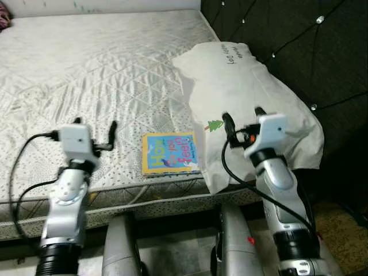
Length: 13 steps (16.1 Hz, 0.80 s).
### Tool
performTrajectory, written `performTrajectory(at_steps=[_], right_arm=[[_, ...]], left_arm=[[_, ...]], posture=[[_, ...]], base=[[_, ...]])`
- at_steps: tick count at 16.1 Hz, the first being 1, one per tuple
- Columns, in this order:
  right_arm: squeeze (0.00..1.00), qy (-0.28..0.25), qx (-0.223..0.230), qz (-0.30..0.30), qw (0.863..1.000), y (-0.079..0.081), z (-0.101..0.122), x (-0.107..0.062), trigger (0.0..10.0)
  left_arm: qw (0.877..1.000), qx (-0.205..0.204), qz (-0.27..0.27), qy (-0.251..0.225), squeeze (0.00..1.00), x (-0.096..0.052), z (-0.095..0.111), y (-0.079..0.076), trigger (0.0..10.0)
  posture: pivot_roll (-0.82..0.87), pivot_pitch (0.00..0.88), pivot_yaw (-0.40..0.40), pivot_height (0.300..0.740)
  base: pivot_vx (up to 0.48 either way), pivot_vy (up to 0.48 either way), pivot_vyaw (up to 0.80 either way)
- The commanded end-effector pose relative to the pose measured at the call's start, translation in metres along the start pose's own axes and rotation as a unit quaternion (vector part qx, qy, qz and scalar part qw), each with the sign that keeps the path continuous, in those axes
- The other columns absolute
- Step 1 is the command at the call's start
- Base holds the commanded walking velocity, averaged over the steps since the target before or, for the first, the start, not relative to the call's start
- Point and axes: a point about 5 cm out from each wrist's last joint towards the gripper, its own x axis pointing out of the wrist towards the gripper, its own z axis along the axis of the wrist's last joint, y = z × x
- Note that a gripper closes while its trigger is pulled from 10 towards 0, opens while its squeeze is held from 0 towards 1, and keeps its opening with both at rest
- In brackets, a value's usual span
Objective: Clean up the room
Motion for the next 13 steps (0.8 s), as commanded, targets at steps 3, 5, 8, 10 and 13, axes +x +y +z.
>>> performTrajectory(at_steps=[3,5,8,10,13], right_arm=[[0.00,-0.021,0.028,-0.002,0.999,0.004,0.010,0.009,10.0],[0.00,-0.025,0.030,-0.001,0.999,0.005,0.008,0.003,10.0],[0.00,-0.014,0.034,-0.019,0.999,0.004,0.001,-0.010,10.0],[0.00,-0.004,0.037,-0.027,0.999,0.005,-0.004,-0.015,10.0],[0.00,-0.012,0.021,-0.027,0.999,-0.002,0.003,-0.007,10.0]], left_arm=[[1.000,-0.012,-0.018,-0.003,0.00,0.010,0.004,-0.012,10.0],[1.000,-0.001,-0.025,0.004,0.00,0.009,0.001,-0.012,10.0],[1.000,-0.012,-0.024,0.016,0.00,0.004,-0.001,-0.009,10.0],[0.999,-0.008,-0.023,0.023,0.00,0.002,-0.005,-0.006,10.0],[1.000,-0.008,-0.015,0.017,0.00,0.008,-0.002,-0.012,10.0]], posture=[[-0.05,0.000,0.056,0.585],[-0.06,0.000,0.070,0.608],[-0.06,0.000,0.087,0.635],[-0.06,0.000,0.085,0.658],[-0.07,0.000,0.087,0.681]], base=[[0.000,0.000,0.00],[0.000,0.000,0.00],[0.000,0.000,0.00],[0.000,0.000,0.00],[0.000,0.000,0.00]])
